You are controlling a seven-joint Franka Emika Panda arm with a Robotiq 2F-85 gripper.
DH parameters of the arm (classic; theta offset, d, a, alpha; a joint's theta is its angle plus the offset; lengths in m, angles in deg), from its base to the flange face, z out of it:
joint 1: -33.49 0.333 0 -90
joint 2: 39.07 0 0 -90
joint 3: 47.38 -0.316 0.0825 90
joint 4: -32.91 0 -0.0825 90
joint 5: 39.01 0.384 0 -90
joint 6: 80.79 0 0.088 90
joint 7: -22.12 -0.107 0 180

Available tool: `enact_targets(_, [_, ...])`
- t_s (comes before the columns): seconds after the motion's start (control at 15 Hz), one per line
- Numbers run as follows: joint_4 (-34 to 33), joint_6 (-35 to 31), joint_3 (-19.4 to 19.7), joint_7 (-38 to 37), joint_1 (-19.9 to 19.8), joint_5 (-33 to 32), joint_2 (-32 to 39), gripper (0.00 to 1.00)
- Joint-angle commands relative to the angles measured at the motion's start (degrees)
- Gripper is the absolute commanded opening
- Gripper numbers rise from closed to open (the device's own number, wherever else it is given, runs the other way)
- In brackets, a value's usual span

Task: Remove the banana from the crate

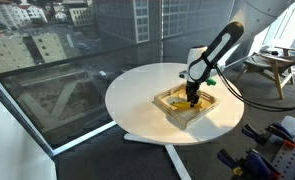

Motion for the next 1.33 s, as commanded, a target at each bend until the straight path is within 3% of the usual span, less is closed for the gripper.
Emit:
enact_targets(0.0, [-1.2, -0.5, -0.7, -0.9, -0.9, -1.0, 0.6, 0.27])
enact_targets(0.13, [-1.3, -0.5, -0.7, -0.9, -0.9, -1.0, 0.5, 0.15])
enact_targets(1.27, [1.1, 0.8, -0.6, -1.9, -0.4, -0.6, -6.7, 0.15])
